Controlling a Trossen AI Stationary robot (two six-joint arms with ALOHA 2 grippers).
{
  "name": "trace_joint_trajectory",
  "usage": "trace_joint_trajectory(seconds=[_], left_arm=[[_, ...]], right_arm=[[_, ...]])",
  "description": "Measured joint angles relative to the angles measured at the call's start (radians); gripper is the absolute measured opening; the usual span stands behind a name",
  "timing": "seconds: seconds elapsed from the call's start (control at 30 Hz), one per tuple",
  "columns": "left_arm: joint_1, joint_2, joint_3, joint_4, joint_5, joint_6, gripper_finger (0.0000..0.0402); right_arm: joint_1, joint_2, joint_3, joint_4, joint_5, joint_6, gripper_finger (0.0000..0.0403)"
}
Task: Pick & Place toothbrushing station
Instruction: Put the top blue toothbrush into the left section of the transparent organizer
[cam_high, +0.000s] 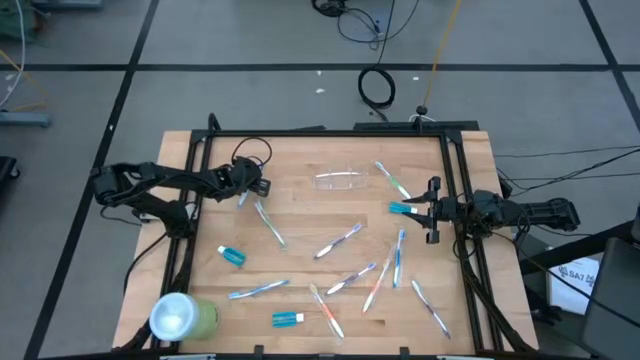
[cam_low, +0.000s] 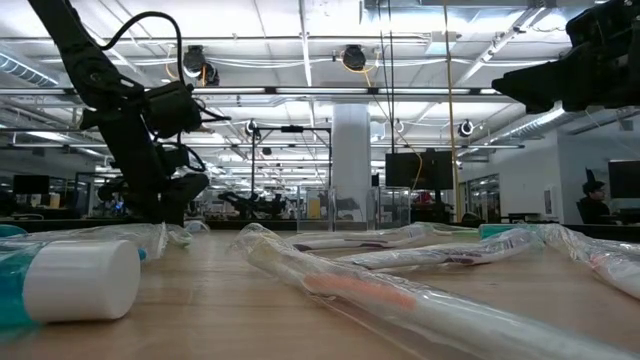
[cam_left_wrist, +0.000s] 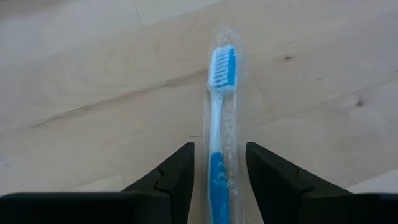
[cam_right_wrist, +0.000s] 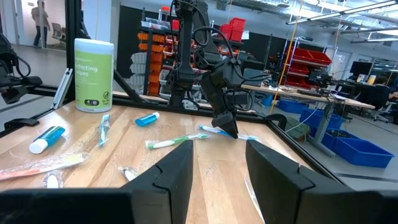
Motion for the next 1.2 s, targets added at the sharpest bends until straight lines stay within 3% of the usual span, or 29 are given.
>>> trace_joint_trajectory(seconds=[0.6,0.73,0.97,1.2], left_arm=[[0.064,0.033,0.001,0.004,0.045,0.013,0.015],[0.063,0.059,0.003,0.009,0.04,0.017,0.0117],[0.064,0.057,0.001,0.049,0.044,0.016,0.0017],[0.038,0.018,-0.003,0.08,0.072,0.009,0.0018]], right_arm=[[0.0,0.0,0.0,0.0,0.0,0.0,0.0141],[0.0,0.0,0.0,0.0,0.0,0.0,0.0141],[0.0,0.0,0.0,-0.001,0.0,0.0,0.0141],[0.0,0.0,0.0,-0.001,0.0,0.0,0.0141]])
